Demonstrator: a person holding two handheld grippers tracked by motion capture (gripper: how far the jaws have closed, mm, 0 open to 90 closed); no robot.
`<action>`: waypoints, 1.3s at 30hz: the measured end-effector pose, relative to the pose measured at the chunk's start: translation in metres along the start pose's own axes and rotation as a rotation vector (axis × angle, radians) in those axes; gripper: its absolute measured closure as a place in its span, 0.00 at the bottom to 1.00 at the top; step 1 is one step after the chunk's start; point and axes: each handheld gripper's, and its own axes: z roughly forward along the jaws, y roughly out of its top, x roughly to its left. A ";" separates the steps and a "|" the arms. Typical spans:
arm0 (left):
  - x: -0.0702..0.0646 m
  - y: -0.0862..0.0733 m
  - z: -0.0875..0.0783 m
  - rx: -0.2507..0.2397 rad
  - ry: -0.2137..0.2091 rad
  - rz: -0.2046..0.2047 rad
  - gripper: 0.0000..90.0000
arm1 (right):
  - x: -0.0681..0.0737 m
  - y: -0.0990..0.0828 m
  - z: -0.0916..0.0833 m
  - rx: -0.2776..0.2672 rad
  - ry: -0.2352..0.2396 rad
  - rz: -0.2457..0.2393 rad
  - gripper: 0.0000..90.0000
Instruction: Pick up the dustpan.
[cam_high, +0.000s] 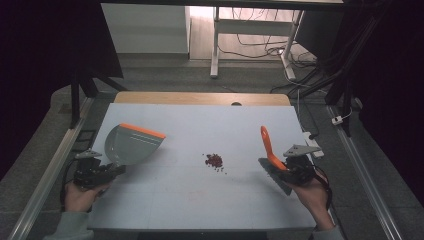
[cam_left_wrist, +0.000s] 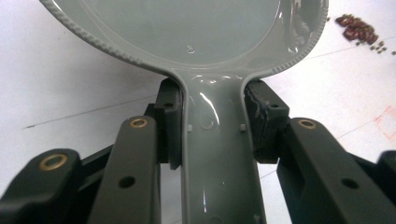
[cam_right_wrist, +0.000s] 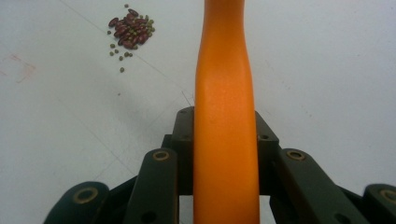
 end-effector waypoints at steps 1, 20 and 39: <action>-0.001 0.000 0.000 -0.002 -0.003 0.002 0.68 | 0.000 0.000 0.000 -0.003 -0.001 0.003 0.79; -0.018 0.006 -0.002 -0.029 -0.053 0.063 0.68 | 0.002 0.001 0.003 0.003 0.004 -0.008 0.79; -0.046 0.014 0.005 -0.005 -0.107 0.156 0.68 | 0.003 0.001 0.004 0.001 0.001 -0.014 0.79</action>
